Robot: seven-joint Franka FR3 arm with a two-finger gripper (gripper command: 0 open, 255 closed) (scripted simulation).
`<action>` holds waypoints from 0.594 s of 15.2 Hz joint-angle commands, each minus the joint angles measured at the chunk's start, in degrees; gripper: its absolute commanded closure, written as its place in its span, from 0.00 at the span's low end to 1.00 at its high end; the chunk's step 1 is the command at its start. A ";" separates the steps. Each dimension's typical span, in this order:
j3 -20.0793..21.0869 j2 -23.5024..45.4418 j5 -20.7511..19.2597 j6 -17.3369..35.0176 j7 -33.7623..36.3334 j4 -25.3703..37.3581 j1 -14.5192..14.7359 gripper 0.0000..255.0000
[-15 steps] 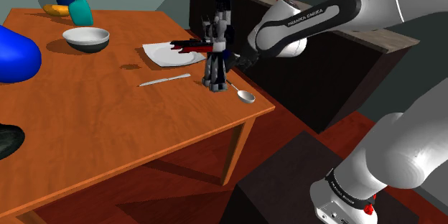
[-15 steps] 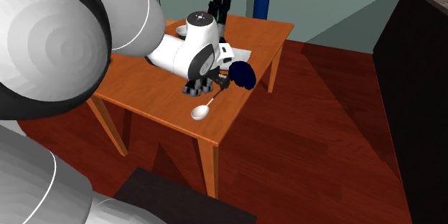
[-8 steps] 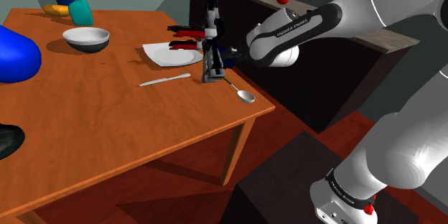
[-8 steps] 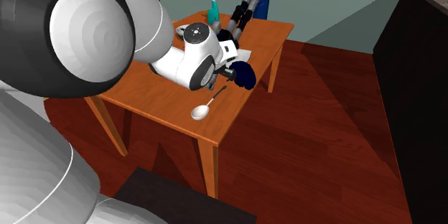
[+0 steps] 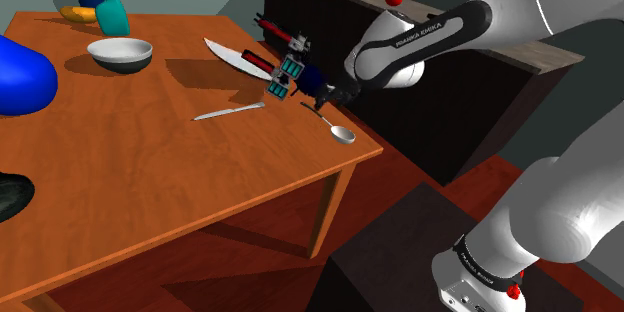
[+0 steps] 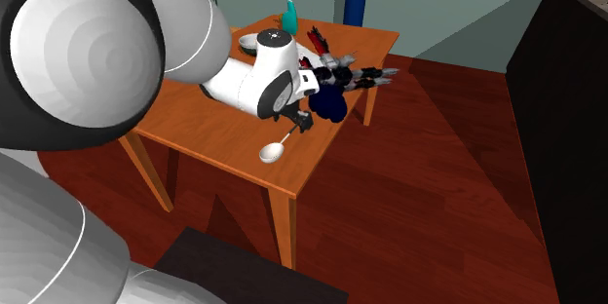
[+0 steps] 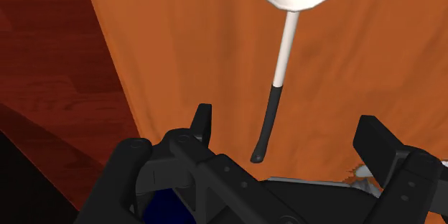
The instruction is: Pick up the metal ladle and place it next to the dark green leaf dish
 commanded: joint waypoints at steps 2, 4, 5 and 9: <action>0.06 1.59 0.41 -1.50 -0.26 0.23 0.19 0.00; 0.12 3.23 1.04 -0.10 -0.73 0.46 0.35 0.00; 0.17 4.06 1.38 0.59 -0.98 0.60 0.42 0.00; 0.33 6.23 2.31 2.32 -1.69 1.02 0.56 0.00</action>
